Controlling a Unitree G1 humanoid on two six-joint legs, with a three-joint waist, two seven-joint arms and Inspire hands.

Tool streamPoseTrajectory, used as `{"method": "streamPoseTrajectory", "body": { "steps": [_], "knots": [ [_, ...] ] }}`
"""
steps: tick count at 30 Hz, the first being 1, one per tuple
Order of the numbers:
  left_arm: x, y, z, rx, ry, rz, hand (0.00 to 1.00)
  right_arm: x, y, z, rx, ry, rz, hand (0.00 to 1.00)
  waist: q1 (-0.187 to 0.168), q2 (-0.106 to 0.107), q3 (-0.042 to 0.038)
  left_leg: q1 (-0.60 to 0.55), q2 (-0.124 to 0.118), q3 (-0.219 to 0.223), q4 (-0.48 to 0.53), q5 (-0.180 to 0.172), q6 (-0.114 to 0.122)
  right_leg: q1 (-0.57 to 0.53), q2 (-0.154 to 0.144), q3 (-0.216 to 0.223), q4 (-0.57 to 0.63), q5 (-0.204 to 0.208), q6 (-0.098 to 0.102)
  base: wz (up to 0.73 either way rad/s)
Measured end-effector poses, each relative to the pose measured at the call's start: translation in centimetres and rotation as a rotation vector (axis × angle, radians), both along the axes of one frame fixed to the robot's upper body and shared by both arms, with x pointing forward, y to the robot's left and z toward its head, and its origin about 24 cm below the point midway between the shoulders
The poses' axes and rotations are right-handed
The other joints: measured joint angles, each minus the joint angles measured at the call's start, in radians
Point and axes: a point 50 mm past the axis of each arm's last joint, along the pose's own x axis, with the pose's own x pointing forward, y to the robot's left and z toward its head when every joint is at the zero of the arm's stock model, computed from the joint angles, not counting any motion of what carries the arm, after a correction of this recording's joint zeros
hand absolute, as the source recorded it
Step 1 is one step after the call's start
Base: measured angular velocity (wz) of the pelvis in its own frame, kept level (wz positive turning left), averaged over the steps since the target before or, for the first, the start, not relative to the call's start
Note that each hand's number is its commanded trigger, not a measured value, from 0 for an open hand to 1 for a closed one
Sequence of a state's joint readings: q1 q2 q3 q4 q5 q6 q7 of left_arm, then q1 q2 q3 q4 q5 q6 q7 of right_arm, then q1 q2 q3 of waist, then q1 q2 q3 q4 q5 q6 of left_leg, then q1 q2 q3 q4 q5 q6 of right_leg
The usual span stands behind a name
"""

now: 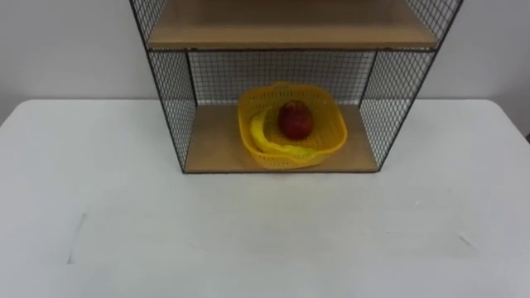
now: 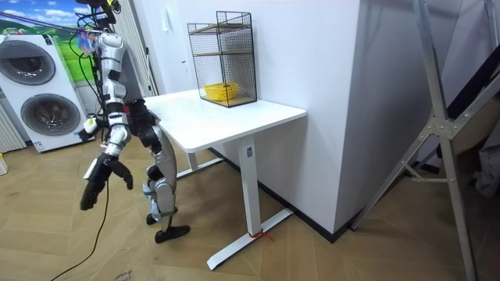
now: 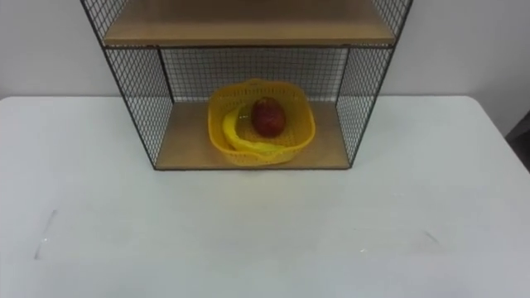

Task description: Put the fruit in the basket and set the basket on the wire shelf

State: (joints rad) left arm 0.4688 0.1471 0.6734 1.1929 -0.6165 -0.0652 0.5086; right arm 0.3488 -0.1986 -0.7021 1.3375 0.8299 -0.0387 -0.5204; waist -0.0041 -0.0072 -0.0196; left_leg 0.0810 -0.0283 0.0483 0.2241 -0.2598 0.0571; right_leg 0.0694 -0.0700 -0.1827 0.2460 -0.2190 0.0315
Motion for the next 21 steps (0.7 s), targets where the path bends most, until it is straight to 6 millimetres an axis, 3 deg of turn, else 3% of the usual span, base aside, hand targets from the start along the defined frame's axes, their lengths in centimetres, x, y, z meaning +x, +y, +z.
{"method": "streamPoseTrajectory", "body": {
  "steps": [2,6,10,12,21],
  "knots": [
    [2.3,-0.4,-1.2,-0.179,-0.009,-0.322,0.00,1.7,0.5,-0.9,0.170,0.026,0.311,0.00,0.003,-0.007,0.0019,0.014,0.001,0.002,-0.002,0.006,0.006,0.015,0.004,0.002,-0.009,0.006,0.000,-0.02],
    [4.9,-1.8,-2.7,-0.430,-0.009,-0.683,0.00,3.3,0.8,-1.6,0.373,0.080,0.703,0.00,0.012,-0.011,0.0032,0.053,0.002,0.003,-0.006,-0.004,0.010,0.057,0.014,0.002,-0.037,0.010,0.004,-0.01],
    [6.2,-2.5,-3.3,-0.547,-0.021,-0.796,0.00,4.2,1.5,-2.1,0.488,0.055,0.830,0.00,0.013,-0.009,0.0051,0.051,0.003,0.002,-0.011,-0.006,0.010,0.057,0.015,-0.004,-0.040,0.015,0.006,0.00],
    [7.1,-2.6,-3.5,-0.586,-0.037,-0.832,0.00,4.5,1.8,-2.3,0.537,0.033,0.855,0.00,0.013,-0.003,0.0158,0.051,0.004,0.005,-0.012,-0.006,0.010,0.055,0.016,-0.006,-0.040,0.019,0.003,-0.04],
    [8.5,-3.4,-4.0,-0.690,-0.020,-0.948,0.00,4.1,3.0,-2.6,0.690,0.059,0.937,0.00,0.006,-0.001,0.0170,0.055,0.004,-0.004,-0.015,-0.006,0.010,0.068,0.017,-0.013,-0.042,0.020,0.002,0.01]
  ]
}}
